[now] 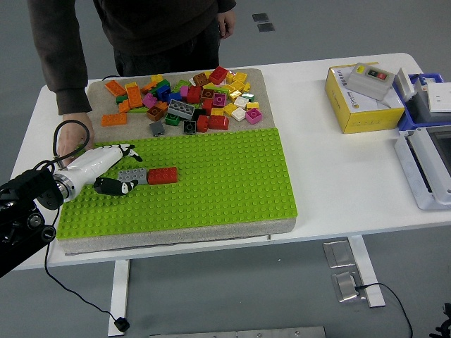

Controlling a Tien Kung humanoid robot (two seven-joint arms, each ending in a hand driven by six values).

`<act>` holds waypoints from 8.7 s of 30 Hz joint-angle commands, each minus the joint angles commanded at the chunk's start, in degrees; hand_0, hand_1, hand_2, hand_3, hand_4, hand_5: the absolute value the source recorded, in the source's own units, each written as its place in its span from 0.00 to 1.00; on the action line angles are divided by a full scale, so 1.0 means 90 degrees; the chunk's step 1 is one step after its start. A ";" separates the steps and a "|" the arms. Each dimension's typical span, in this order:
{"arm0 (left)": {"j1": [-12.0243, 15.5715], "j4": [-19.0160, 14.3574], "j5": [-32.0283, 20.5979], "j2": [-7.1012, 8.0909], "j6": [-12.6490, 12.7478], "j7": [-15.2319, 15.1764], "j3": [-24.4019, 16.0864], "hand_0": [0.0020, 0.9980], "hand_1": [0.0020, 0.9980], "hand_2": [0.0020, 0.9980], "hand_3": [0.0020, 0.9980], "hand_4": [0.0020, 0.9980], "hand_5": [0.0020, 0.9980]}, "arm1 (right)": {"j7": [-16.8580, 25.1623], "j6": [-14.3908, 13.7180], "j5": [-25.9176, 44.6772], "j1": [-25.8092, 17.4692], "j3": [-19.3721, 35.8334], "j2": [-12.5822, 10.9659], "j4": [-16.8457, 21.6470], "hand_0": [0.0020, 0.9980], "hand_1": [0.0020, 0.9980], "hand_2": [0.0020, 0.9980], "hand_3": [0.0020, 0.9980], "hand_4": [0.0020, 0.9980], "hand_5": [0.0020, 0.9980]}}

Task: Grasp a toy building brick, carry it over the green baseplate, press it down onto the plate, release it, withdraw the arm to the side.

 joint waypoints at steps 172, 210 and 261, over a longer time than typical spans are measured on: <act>0.0234 0.0169 0.0804 0.0009 0.0195 0.0083 0.0107 1.00 1.00 1.00 0.67 0.66 0.42 | 0.0039 0.0052 0.0047 -0.0026 0.0058 0.0008 -0.0011 0.64 0.60 0.65 0.75 0.60 1.00; 0.0905 -0.0194 0.0417 0.0372 0.0114 -0.0074 -0.0849 1.00 1.00 1.00 0.67 0.66 0.42 | -0.0024 -0.0030 -0.0052 -0.0156 0.0118 0.0054 0.0006 0.65 0.61 0.66 0.75 0.60 1.00; 0.2955 -0.0315 -0.3155 -0.1249 0.1006 -0.4228 -0.5523 0.87 0.87 0.82 0.94 0.60 0.37 | 0.0286 -0.0255 0.0294 -0.0266 -0.0232 0.0189 0.0009 0.64 0.60 0.66 0.74 0.60 1.00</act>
